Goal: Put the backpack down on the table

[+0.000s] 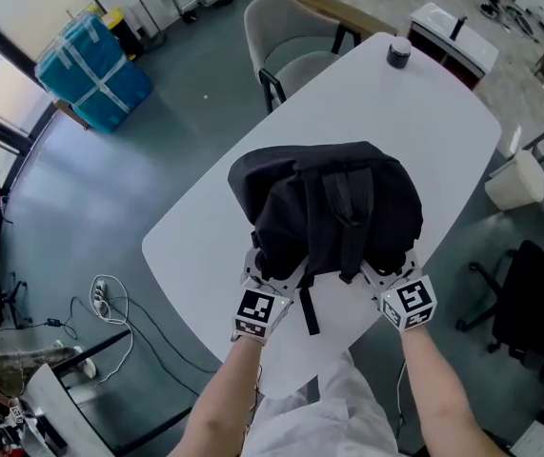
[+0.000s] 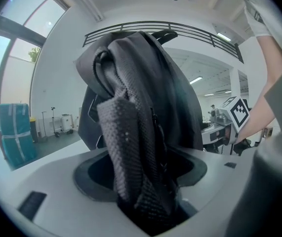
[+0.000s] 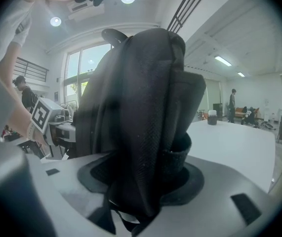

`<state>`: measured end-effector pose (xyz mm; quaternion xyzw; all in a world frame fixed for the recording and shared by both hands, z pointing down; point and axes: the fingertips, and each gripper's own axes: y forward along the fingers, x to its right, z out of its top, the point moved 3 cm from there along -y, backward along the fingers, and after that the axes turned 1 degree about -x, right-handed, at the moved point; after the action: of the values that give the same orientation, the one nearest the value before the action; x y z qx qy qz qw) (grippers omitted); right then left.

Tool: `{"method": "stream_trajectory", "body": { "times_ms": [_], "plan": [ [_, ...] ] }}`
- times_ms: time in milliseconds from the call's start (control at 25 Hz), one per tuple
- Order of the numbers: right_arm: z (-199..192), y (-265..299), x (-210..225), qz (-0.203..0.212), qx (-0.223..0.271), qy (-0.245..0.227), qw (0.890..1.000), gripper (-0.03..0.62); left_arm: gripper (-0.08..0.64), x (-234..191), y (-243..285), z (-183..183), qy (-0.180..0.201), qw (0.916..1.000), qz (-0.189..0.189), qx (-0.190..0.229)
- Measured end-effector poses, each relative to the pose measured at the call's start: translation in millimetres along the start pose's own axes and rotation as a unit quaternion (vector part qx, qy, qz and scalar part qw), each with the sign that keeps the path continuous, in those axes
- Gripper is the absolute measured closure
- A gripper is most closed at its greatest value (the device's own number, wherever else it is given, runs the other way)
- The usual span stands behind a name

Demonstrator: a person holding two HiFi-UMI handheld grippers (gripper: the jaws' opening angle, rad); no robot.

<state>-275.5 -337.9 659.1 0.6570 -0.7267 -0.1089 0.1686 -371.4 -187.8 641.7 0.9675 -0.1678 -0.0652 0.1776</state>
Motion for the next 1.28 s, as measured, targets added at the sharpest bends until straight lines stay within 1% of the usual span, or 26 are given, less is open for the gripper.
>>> {"method": "stream_trajectory", "body": {
  "times_ms": [200,400,680,800,1000,1120,1200,1280],
  "plan": [
    [-2.4,-7.0,6.6,-0.018,-0.007,0.009,1.000,0.328,0.259,-5.3,-8.8,-6.6,0.012,0.9994,0.017,-0.026],
    [-4.5,-22.1,3.9,-0.036,-0.011,0.018,0.999,0.327,0.259,-1.6,-21.5,-7.4,0.009,0.9992,0.019,-0.035],
    [-3.4,-48.0,4.0,-0.088,-0.014,0.036,0.995,0.324,0.259,-2.0,-40.7,0.8,0.005,0.9987,0.034,-0.037],
    [-1.5,-58.1,-2.6,-0.097,-0.015,0.040,0.994,0.324,0.259,-2.1,-51.5,7.3,-0.004,0.9986,0.042,-0.033],
    [8.9,-75.0,-18.0,-0.105,-0.008,0.032,0.994,0.333,0.261,8.1,-66.7,17.0,-0.007,0.9990,0.038,-0.023],
    [15.3,-85.7,-27.6,-0.110,0.000,0.033,0.993,0.339,0.260,12.9,-76.5,22.7,-0.017,0.9991,0.036,-0.015],
    [19.0,-91.9,-34.8,-0.112,0.005,0.033,0.993,0.352,0.259,15.3,-83.3,26.7,-0.019,0.9992,0.034,-0.008],
    [24.0,-96.7,-42.6,-0.111,0.011,0.032,0.993,0.381,0.261,17.5,-91.1,32.2,-0.016,0.9994,0.030,0.001]
  ]
}}
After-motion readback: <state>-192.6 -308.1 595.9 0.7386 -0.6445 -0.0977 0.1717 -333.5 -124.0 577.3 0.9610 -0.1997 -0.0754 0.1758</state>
